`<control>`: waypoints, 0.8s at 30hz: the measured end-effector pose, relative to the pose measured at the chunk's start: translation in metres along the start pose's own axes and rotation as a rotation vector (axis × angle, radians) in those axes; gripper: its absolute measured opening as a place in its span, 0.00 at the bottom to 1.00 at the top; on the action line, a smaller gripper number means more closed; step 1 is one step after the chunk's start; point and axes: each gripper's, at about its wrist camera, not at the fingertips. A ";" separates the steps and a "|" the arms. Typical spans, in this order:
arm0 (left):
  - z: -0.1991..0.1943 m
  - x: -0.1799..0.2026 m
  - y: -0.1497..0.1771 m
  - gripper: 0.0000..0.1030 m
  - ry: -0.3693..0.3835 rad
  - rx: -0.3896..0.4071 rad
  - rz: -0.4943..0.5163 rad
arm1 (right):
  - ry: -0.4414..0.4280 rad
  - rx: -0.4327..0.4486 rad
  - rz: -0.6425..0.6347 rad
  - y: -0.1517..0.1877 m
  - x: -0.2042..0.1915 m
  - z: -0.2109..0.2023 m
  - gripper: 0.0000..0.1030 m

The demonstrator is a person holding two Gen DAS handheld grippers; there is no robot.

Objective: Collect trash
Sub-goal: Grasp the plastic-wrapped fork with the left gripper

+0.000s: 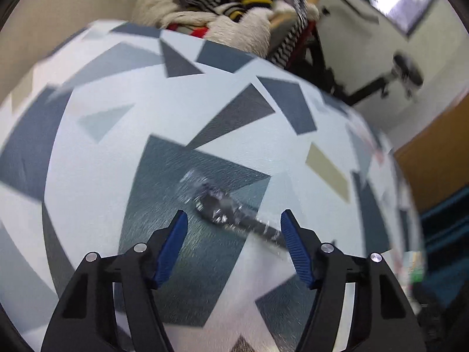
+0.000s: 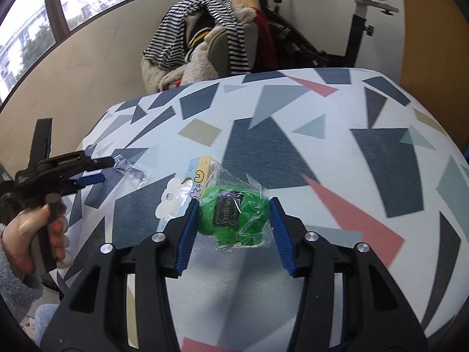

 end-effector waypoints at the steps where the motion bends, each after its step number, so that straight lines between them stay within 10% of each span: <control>1: 0.005 0.007 -0.002 0.62 -0.020 -0.012 0.033 | -0.003 0.003 0.007 0.001 0.004 -0.002 0.48; 6: 0.029 0.046 -0.003 0.52 -0.129 -0.066 0.232 | -0.007 0.018 0.055 0.012 0.032 -0.010 0.48; 9: 0.035 0.062 0.005 0.21 -0.138 -0.073 0.323 | 0.000 0.022 0.069 0.013 0.038 -0.014 0.48; 24: -0.061 0.078 0.061 0.15 0.126 0.022 0.307 | -0.015 0.033 0.082 0.037 0.054 -0.044 0.48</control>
Point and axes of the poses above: each gripper's, at about its wrist camera, not at the fingertips, and z roughly the way its jaws point, x to its right, y to its underside, and after that the axes turned 9 degrees about y, right-handed
